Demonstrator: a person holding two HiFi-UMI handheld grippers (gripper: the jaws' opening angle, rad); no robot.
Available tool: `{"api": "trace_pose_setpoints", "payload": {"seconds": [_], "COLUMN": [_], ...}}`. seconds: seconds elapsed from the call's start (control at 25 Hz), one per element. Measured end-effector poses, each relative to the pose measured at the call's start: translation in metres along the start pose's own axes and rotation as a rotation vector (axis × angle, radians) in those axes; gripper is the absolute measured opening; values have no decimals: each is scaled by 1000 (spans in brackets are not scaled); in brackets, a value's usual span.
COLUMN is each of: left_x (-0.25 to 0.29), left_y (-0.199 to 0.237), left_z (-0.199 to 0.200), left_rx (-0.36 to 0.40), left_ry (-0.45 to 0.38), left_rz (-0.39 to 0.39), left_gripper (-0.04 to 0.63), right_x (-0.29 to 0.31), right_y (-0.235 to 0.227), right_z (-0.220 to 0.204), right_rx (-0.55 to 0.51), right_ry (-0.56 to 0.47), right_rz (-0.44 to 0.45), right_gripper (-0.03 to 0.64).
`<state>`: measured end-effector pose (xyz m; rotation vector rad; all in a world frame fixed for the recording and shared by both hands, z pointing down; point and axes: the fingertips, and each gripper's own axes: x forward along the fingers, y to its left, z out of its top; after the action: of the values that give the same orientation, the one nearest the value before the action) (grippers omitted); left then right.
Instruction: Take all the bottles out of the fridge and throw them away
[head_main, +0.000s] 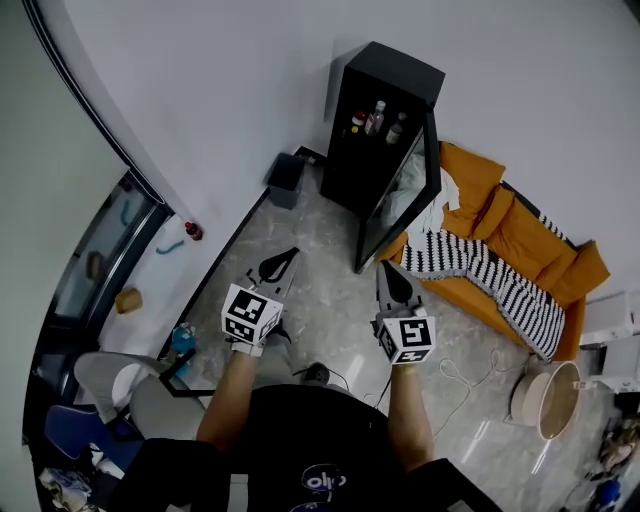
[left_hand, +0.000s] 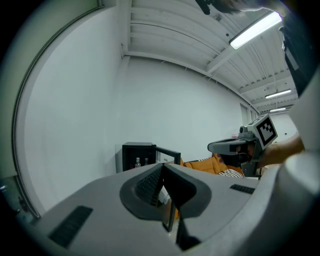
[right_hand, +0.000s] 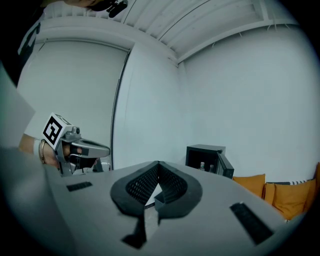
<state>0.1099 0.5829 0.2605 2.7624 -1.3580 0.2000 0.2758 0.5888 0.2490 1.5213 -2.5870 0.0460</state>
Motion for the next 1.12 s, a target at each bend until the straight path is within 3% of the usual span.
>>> {"api": "trace_pose_setpoints", "payload": {"seconds": [0.6,1.12], "left_x": [79,115], "left_y": [119,203], "left_z": [18,26], "left_rx": [10,-12], "left_ry": [-10,-25], "left_rz": [-67,-101], "left_gripper": [2,2], "right_x": [126,204], "right_y": [-34,-38], "right_z": [29,44], "right_rx": [-19,-20], "right_ry": [5,42], "right_rz": [-69,-116], "right_gripper": [2,2]}}
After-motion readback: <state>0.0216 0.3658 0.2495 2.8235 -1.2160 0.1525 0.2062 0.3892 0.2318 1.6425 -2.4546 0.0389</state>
